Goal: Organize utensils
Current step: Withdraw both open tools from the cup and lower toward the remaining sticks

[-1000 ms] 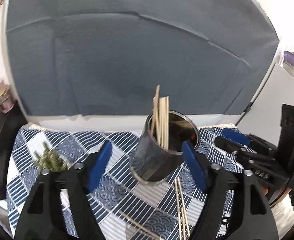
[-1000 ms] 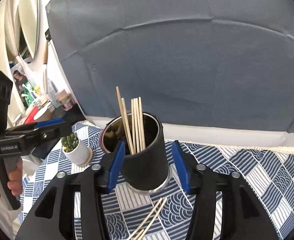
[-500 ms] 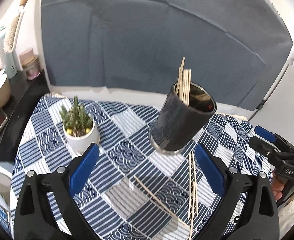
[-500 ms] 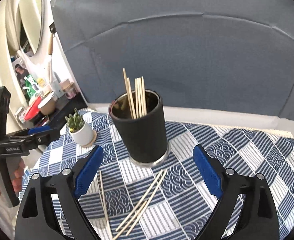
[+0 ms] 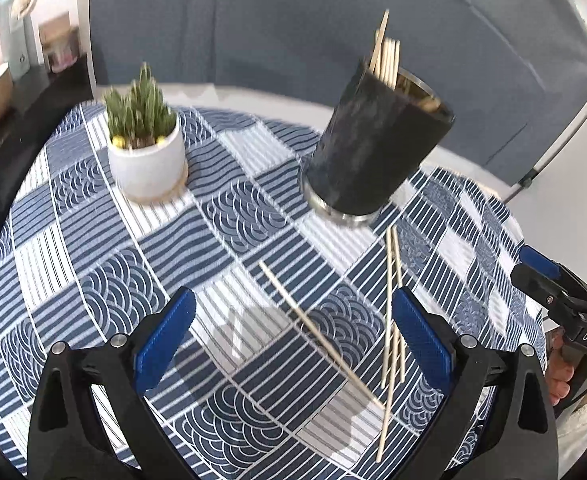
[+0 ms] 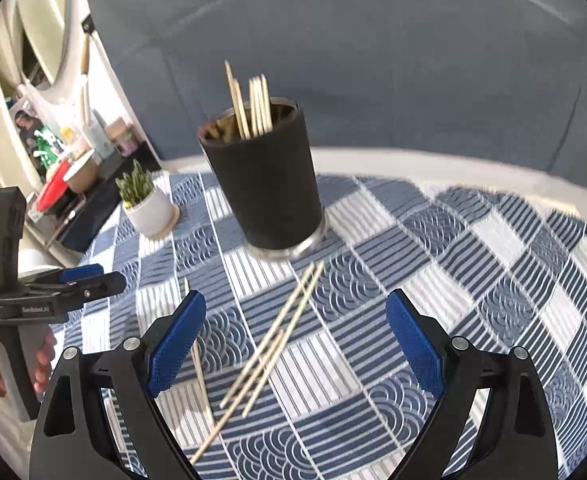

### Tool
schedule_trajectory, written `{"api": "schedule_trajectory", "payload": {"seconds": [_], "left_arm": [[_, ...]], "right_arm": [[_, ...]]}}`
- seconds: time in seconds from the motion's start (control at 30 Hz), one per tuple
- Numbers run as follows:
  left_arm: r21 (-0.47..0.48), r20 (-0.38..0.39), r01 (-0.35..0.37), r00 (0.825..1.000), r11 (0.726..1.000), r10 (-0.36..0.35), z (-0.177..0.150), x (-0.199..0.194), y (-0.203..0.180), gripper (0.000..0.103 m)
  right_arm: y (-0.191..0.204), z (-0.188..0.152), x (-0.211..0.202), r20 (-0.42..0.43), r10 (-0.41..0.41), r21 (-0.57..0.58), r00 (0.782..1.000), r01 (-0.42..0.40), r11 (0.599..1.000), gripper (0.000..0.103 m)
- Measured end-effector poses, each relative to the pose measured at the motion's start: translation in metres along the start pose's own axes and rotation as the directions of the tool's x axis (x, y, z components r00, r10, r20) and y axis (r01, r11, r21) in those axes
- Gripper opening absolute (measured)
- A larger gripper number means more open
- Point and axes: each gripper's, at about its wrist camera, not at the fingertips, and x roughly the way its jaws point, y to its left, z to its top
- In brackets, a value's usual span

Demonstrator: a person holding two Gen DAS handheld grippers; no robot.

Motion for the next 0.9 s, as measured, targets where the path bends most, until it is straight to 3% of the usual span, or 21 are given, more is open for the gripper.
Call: {"api": "schedule_trajectory", "payload": {"seconds": [0.37, 0.9], "left_arm": [[0.011, -0.120, -0.052, 0.991, 0.999, 0.053, -0.014, 0.049, -0.006, 0.096], [0.018, -0.209, -0.187, 0.960, 0.982, 0.187, -0.009, 0.095, -0.007, 0.096]], "right_arm": [[0.000, -0.044, 0.059, -0.176, -0.077, -0.024, 0.981, 0.073, 0.997, 0.087], [-0.017, -0.024, 0.123, -0.255, -0.171, 0.004, 0.952, 0.177, 0.984, 0.087]]}}
